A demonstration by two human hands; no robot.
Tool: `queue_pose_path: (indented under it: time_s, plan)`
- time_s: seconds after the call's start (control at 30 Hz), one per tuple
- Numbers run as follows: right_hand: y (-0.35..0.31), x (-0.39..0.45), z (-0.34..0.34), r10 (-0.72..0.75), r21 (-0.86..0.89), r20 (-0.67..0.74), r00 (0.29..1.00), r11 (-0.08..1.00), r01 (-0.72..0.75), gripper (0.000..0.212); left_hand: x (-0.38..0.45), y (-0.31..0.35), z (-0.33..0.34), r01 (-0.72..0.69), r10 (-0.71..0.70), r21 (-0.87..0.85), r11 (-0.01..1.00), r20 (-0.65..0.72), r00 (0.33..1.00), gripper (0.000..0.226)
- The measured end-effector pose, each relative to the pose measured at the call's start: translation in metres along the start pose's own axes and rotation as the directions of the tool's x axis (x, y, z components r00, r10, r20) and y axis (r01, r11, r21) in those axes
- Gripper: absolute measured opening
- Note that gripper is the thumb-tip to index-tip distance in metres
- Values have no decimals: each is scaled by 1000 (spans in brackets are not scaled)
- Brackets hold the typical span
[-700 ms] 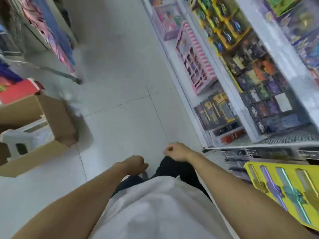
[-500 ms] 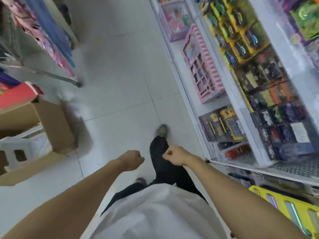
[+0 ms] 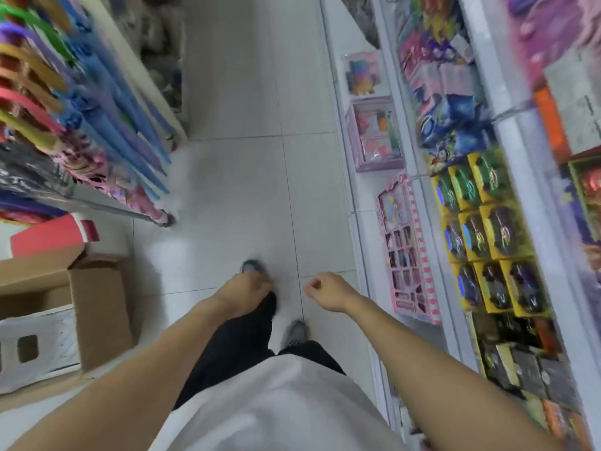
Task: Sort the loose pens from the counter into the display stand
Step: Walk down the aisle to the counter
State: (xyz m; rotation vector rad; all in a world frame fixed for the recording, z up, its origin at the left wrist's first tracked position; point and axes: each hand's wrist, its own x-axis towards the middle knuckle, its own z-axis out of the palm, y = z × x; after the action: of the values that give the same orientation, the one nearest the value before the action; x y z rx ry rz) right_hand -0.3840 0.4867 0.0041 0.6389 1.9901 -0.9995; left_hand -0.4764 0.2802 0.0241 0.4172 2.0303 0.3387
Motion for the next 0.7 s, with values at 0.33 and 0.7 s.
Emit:
queue_pose_path:
  time_s: [0.33,0.7]
  plan:
    - [-165,144,-183,33,-12,19,999,999,-33,34,163,27,-234,-10,3,94,996,74,997,32]
    - [-299,323,-394,-44,-98,149,988,993,59,42,358,88,-469,27,-53,146,989,177,983,44]
